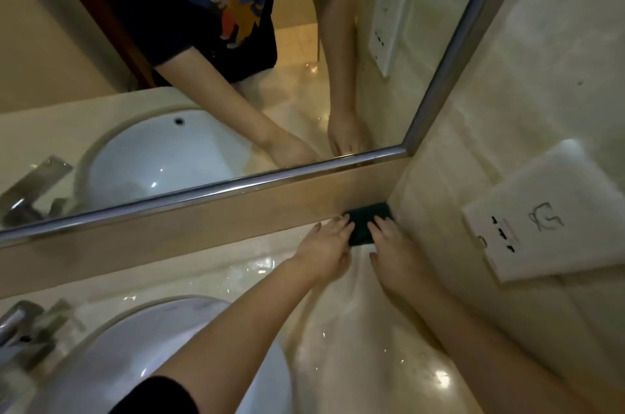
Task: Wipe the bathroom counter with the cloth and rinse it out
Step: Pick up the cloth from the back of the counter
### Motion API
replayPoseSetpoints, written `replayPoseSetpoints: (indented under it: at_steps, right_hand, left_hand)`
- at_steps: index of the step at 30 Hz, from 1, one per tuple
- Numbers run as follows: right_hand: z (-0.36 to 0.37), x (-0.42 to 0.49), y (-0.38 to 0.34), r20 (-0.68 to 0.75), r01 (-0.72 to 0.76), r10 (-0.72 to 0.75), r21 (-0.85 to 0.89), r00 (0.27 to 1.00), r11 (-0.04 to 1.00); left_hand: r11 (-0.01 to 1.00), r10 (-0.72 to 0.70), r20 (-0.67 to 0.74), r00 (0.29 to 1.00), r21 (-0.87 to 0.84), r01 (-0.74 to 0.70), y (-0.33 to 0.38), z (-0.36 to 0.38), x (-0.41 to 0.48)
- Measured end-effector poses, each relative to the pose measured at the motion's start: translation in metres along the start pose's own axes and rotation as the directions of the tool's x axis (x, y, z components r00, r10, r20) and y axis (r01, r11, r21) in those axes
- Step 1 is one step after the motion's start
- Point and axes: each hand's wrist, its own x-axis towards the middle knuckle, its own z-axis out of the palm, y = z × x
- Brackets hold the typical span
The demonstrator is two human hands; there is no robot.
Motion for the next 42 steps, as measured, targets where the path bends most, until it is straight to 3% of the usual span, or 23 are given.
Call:
replayPoseSetpoints:
  at_steps: [5, 15, 25, 30, 35, 37, 42]
  right_hand:
    - [0.022, 0.018, 0.004, 0.046, 0.028, -0.027, -0.021, 0.999, 0.999]
    - [0.036, 0.034, 0.008, 0.000, -0.002, 0.002, 0.078, 1.000, 0.997]
    - [0.059, -0.036, -0.009, 0.085, -0.070, 0.064, 0.063, 0.994, 0.996]
    - [0.058, -0.074, -0.020, 0.173, -0.050, 0.054, -0.028, 0.983, 0.998]
    - [0.054, -0.090, -0.018, 0.091, 0.063, -0.048, -0.174, 0.995, 0.983]
    - [0.041, -0.077, -0.016, 0.076, 0.042, -0.034, -0.112, 0.997, 0.993]
    - [0.002, -0.031, -0.015, -0.228, -0.083, 0.108, 0.116, 0.968, 0.990]
  left_hand:
    - [1.000, 0.006, 0.027, 1.000, 0.027, -0.007, 0.007, 0.023, 0.025]
    - [0.986, -0.032, -0.019, 0.999, 0.166, 0.035, 0.009, 0.032, 0.052]
    - [0.977, -0.053, 0.118, 0.992, 0.213, 0.027, 0.033, 0.060, -0.007]
    - [0.983, -0.036, 0.148, 0.988, 0.185, 0.008, 0.044, 0.082, -0.039]
    - [0.998, 0.052, 0.123, 0.991, 0.015, -0.055, 0.045, 0.083, -0.062]
    - [0.997, 0.053, 0.058, 0.997, -0.051, -0.050, 0.038, 0.073, -0.068]
    - [0.996, -0.038, -0.060, 0.997, -0.078, 0.033, 0.019, 0.044, -0.070]
